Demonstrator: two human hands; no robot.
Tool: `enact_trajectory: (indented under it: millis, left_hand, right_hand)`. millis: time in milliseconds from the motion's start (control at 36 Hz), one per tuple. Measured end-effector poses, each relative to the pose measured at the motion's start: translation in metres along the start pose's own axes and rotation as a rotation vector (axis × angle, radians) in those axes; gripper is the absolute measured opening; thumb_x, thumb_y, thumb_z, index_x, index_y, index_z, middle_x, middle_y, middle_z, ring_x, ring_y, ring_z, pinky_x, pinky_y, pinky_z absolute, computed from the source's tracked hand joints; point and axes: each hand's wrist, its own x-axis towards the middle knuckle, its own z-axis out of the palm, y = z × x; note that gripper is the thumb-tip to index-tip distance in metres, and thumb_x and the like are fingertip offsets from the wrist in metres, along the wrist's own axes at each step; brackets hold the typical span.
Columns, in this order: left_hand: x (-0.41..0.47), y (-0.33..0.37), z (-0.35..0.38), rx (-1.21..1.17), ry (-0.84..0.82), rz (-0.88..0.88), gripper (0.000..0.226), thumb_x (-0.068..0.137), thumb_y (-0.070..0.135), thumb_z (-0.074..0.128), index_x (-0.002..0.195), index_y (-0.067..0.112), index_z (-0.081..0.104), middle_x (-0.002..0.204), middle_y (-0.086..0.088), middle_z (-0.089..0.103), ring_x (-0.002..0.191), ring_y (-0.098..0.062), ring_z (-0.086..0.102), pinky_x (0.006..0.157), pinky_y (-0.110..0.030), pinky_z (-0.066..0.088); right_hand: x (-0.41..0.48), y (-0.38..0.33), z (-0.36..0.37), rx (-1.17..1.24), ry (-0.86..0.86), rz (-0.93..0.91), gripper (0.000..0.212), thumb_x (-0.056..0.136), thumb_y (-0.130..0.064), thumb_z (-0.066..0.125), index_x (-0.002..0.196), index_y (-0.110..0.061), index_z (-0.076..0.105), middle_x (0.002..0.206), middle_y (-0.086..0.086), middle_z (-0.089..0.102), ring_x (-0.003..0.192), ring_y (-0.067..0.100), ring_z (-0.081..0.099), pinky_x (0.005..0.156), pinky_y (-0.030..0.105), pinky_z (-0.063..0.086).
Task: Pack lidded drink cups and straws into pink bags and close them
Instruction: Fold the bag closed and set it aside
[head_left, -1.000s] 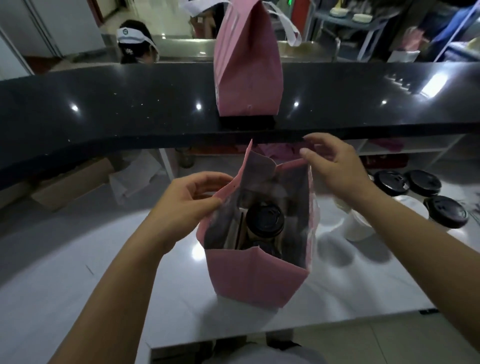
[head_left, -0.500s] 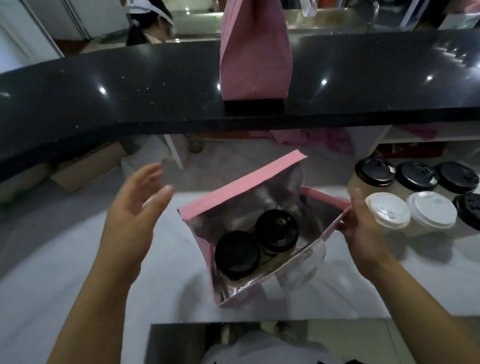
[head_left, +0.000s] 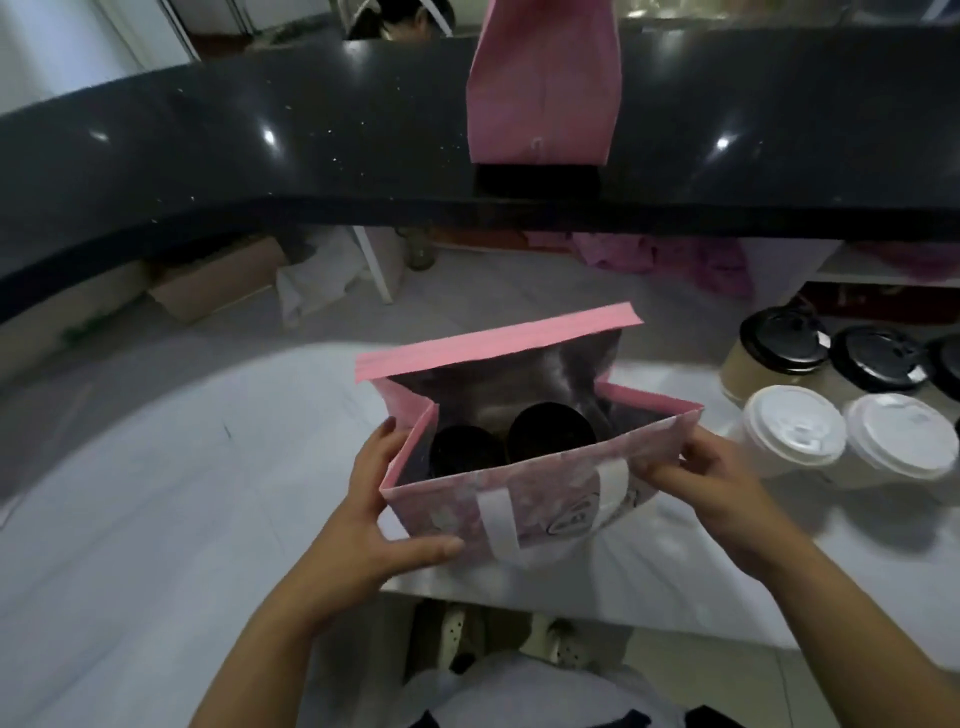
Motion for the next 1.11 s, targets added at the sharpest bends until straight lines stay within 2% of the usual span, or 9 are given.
enact_trajectory:
  millis: [139, 250, 361, 417, 528, 639, 806, 889, 1111]
  left_hand:
    - [0.013, 0.018, 0.01, -0.04, 0.149, 0.184, 0.047, 0.073, 0.056, 0.079, 0.118, 0.057, 0.065, 0.145, 0.044, 0.029, 0.128, 0.017, 0.041, 0.084, -0.008, 0.05]
    - [0.011, 0.022, 0.01, -0.115, 0.116, 0.173, 0.037, 0.073, 0.035, 0.084, 0.11, 0.035, 0.078, 0.156, 0.03, 0.029, 0.137, 0.001, 0.042, 0.091, -0.029, 0.057]
    - [0.005, 0.027, 0.014, -0.112, 0.085, 0.1, 0.029, 0.069, 0.044, 0.084, 0.097, 0.038, 0.081, 0.144, 0.049, 0.031, 0.128, 0.014, 0.04, 0.098, -0.028, 0.046]
    - [0.005, 0.031, 0.022, -0.174, 0.079, 0.102, 0.023, 0.072, 0.038, 0.078, 0.093, 0.03, 0.083, 0.144, 0.035, 0.045, 0.125, 0.007, 0.052, 0.091, -0.03, 0.054]
    - [0.009, 0.046, 0.044, -0.36, 0.142, 0.089, 0.028, 0.069, 0.031, 0.078, 0.096, 0.033, 0.079, 0.115, 0.002, 0.068, 0.105, -0.014, 0.068, 0.073, -0.024, 0.06]
    - [0.023, 0.059, 0.063, -0.411, 0.224, 0.103, 0.024, 0.064, 0.036, 0.079, 0.085, 0.026, 0.077, 0.093, 0.001, 0.071, 0.085, -0.015, 0.072, 0.065, -0.022, 0.058]
    - [0.039, 0.063, 0.067, -0.422, 0.076, 0.106, 0.043, 0.07, 0.038, 0.086, 0.11, 0.025, 0.075, 0.106, -0.004, 0.076, 0.097, -0.024, 0.073, 0.072, -0.03, 0.061]
    - [0.043, 0.058, 0.064, -0.421, 0.042, 0.106, 0.035, 0.08, 0.031, 0.079, 0.114, 0.025, 0.075, 0.113, -0.003, 0.075, 0.104, -0.022, 0.071, 0.077, -0.028, 0.06]
    - [0.06, 0.063, 0.081, -0.399, 0.307, 0.065, 0.027, 0.079, 0.03, 0.074, 0.103, 0.018, 0.079, 0.094, 0.002, 0.079, 0.087, -0.014, 0.074, 0.068, -0.019, 0.06]
  right_hand:
    - [0.001, 0.005, -0.004, 0.021, 0.048, -0.079, 0.034, 0.087, -0.007, 0.064, 0.102, -0.033, 0.079, 0.127, -0.014, 0.064, 0.119, 0.011, 0.061, 0.081, 0.02, 0.055]
    - [-0.012, 0.004, -0.015, -0.032, 0.056, -0.147, 0.028, 0.08, -0.019, 0.068, 0.097, -0.037, 0.08, 0.139, -0.027, 0.052, 0.129, -0.003, 0.049, 0.078, 0.018, 0.056]
    - [-0.026, 0.001, -0.033, -0.249, 0.04, -0.267, 0.02, 0.079, -0.03, 0.072, 0.095, -0.04, 0.08, 0.155, -0.025, 0.035, 0.141, 0.0, 0.036, 0.107, 0.026, 0.043]
    - [-0.032, 0.0, -0.041, -0.257, 0.003, -0.273, 0.021, 0.08, -0.028, 0.072, 0.096, -0.038, 0.08, 0.156, -0.02, 0.036, 0.144, 0.008, 0.036, 0.114, 0.03, 0.036]
    - [-0.042, -0.002, -0.052, -0.096, 0.027, -0.199, 0.023, 0.08, -0.022, 0.07, 0.1, -0.017, 0.081, 0.137, -0.006, 0.054, 0.129, 0.021, 0.052, 0.101, 0.046, 0.049]
    - [-0.044, 0.0, -0.056, 0.073, 0.177, -0.159, 0.024, 0.083, -0.014, 0.064, 0.103, -0.007, 0.077, 0.109, 0.001, 0.064, 0.109, 0.024, 0.063, 0.086, 0.027, 0.056]
    - [-0.035, 0.004, -0.061, 0.196, 0.339, -0.103, 0.02, 0.08, -0.022, 0.069, 0.097, -0.019, 0.08, 0.101, 0.008, 0.077, 0.098, 0.023, 0.073, 0.083, 0.028, 0.059]
    - [-0.029, 0.004, -0.065, 0.246, 0.392, -0.093, 0.016, 0.077, -0.022, 0.073, 0.091, -0.017, 0.081, 0.097, 0.012, 0.077, 0.092, 0.026, 0.073, 0.086, 0.037, 0.059]
    - [-0.014, 0.008, -0.07, 0.278, 0.447, -0.038, 0.012, 0.091, -0.011, 0.069, 0.089, -0.015, 0.08, 0.094, 0.013, 0.077, 0.089, 0.03, 0.073, 0.09, 0.05, 0.057]
